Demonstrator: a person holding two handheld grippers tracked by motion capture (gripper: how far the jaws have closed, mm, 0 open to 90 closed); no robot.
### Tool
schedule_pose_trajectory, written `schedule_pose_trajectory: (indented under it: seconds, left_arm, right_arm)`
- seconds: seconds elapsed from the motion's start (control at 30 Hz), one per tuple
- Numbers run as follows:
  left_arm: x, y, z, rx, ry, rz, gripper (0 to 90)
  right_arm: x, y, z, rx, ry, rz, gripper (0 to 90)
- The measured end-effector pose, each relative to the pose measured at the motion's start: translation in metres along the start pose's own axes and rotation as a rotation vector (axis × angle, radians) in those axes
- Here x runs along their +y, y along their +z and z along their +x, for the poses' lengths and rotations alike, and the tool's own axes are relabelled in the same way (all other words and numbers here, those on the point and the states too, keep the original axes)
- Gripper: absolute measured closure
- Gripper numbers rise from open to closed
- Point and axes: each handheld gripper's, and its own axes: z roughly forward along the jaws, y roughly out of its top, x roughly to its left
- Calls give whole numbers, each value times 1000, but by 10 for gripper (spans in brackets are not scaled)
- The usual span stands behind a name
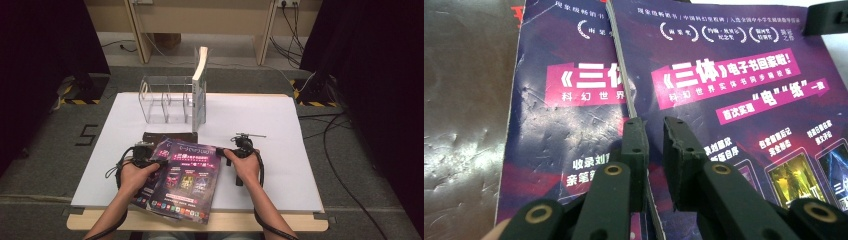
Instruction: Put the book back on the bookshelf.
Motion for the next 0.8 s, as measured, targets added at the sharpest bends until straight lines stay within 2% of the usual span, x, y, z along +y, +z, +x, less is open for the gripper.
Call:
schedule_pose_trajectory:
  seconds: [0.1, 0.2, 0.3, 0.4, 0.53, 0.63, 0.8]
  left_arm:
    - [0, 0, -1, 3, -1, -1, 795]
    - [0, 0, -1, 3, 5, 0, 796]
    - [0, 0, -1, 3, 2, 0, 797]
    - [-1, 0, -1, 3, 4, -5, 798]
    - [-1, 0, -2, 9, 8, -4, 799]
    - [0, 0, -2, 9, 8, -1, 799]
    - [-1, 0, -1, 6, 1, -7, 798]
  right_arm:
    - [0, 0, 0, 0, -5, -6, 619]
    - [-3, 2, -4, -13, -15, 30, 619]
    - [-4, 1, -4, -8, 2, 35, 614]
    - [-4, 2, -4, -18, -6, 51, 601]
    - [-5, 2, -3, -3, 1, 85, 585]
    - [-6, 2, -3, -1, -2, 83, 580]
    - [-7, 2, -2, 22, 19, 97, 580]
